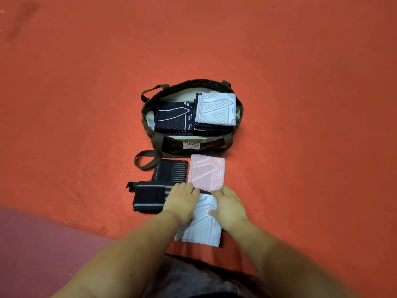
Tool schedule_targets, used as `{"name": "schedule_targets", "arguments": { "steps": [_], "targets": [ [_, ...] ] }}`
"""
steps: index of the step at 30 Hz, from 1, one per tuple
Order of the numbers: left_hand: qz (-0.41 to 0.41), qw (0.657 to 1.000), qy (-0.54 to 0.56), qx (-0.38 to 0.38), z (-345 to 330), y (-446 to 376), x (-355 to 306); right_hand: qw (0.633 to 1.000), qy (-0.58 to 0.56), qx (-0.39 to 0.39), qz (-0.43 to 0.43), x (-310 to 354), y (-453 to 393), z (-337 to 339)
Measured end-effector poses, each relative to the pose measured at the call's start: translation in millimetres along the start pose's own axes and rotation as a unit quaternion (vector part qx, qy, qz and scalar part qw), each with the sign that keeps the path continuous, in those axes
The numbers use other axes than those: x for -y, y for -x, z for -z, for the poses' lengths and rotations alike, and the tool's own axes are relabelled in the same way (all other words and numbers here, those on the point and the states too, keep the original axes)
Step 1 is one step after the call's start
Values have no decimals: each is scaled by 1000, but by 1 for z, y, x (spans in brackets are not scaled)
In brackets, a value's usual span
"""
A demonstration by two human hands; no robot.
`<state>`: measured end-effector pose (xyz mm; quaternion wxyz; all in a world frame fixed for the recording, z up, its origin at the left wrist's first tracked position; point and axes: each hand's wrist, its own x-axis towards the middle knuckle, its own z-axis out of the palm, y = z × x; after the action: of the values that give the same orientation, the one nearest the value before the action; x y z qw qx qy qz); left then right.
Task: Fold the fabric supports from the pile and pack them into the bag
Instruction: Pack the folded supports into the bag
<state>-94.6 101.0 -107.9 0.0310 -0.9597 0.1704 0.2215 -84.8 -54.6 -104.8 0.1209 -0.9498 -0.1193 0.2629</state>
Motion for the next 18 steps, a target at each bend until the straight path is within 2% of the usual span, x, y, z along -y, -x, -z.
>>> {"name": "schedule_targets", "arguments": {
  "steps": [3, 7, 9, 11, 14, 18],
  "targets": [
    [10, 1000, -4, -25, 1, 6, -6, 999, 28, -31, 29, -2, 5, -3],
    [-13, 999, 2, -41, -1, 13, -7, 998, -2, -43, 48, -4, 7, -4],
    [-20, 999, 32, -29, 0, 15, -6, 998, -24, -16, 49, -3, 7, 1],
    [12, 996, 88, 6, 5, 15, -3, 996, -78, 17, 41, -2, 7, 7],
    [48, 974, 211, 69, 21, 13, 10, 987, -148, 61, 13, 0, 3, 21],
    [34, 951, 279, 129, 40, 4, 30, 979, -130, 160, -1, 7, -11, 45]
  ]
}}
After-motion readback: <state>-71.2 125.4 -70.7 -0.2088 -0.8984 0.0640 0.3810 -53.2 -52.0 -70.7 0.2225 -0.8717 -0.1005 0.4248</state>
